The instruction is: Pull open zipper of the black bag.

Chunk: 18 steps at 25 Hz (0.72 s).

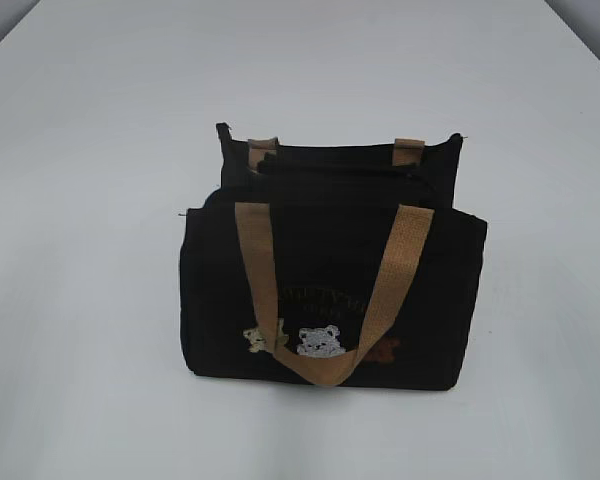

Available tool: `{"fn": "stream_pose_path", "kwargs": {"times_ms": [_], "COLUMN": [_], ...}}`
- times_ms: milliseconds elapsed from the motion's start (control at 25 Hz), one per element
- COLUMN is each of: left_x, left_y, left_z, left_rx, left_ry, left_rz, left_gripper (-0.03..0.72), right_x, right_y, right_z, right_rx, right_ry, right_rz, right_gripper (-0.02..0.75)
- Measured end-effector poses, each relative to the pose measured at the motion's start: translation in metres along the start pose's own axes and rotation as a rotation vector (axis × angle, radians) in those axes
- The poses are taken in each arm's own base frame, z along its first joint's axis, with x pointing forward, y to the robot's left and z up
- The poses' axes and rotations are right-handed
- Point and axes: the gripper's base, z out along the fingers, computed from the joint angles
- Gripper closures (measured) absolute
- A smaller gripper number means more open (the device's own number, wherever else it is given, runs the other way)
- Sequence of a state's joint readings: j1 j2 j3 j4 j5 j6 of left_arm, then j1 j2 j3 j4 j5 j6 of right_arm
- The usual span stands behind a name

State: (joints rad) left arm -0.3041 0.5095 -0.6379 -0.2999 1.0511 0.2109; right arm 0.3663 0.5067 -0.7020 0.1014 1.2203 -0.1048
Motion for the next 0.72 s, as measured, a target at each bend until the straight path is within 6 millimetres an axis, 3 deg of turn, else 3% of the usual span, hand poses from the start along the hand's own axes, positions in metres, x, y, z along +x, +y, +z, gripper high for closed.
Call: {"fn": "stream_pose_path", "kwargs": {"times_ms": [200,320,720], "left_x": [0.04,0.056,0.066], "left_y": [-0.005,-0.005,-0.004], "left_z": [-0.03,-0.036,-0.037], "left_rx": [-0.071,-0.11,-0.13], "left_ry": [-0.209,-0.278,-0.297], "left_rz": [0.072,0.103,0.117], "left_gripper": [0.307,0.307,0.307], "right_x": [0.04,0.056,0.058], "right_y": [0.003,0.004,0.004], "right_z": [0.0,0.005,0.01], "right_rx": [0.005,0.008,0.012], "right_ry": [-0.089,-0.119,-0.233], "right_rz": [-0.024,-0.032,-0.111], "right_gripper": [0.251,0.251,0.251]}}
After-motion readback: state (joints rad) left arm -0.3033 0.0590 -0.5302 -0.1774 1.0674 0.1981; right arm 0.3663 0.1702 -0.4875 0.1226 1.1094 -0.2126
